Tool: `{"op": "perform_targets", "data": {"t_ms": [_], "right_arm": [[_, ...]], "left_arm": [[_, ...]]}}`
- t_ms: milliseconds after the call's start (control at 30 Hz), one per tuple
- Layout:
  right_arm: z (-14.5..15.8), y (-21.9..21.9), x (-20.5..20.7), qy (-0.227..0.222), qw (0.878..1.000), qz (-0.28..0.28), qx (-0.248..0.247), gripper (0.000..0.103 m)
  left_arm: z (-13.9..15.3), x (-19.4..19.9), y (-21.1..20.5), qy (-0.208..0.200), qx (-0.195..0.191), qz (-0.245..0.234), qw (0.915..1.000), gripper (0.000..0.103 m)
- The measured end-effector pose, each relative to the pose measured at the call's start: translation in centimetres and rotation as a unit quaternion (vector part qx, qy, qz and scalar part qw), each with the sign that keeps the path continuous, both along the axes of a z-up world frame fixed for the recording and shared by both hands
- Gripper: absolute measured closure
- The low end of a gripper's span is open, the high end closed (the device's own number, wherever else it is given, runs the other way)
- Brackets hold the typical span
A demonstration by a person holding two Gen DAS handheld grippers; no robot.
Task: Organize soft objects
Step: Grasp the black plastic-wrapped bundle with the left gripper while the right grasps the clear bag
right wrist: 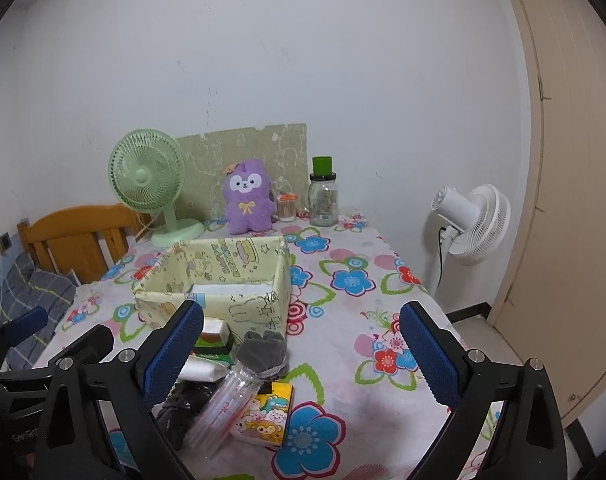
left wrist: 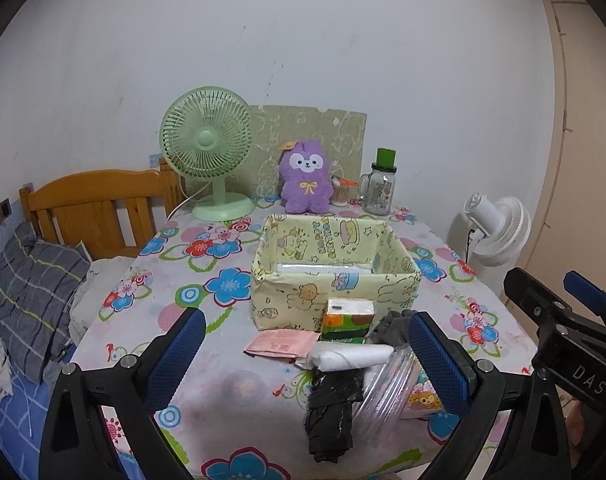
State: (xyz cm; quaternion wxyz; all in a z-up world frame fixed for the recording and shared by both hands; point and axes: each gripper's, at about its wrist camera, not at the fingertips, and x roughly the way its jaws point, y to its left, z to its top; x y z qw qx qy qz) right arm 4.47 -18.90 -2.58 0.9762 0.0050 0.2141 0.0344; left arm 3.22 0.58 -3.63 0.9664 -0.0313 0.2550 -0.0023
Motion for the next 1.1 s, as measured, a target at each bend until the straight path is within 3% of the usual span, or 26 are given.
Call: {"op": "perform_targets", "data": {"t_ms": [600,1100], "right_arm": [[-3.4,1.4,2.1,0.043,0.999,0.012,-0.002,0.009],[-6.5,3.3,3.6,0.091,0.995,0.032,0.007,0.019]], "left_arm": [[-4.5,2.3,0.0,0.058,-0.002,-0.011,0.9983,0.009],[-8.0,4.2,-0.2,0.107,-0.012,-0.030,0.9937,0.016]]}}
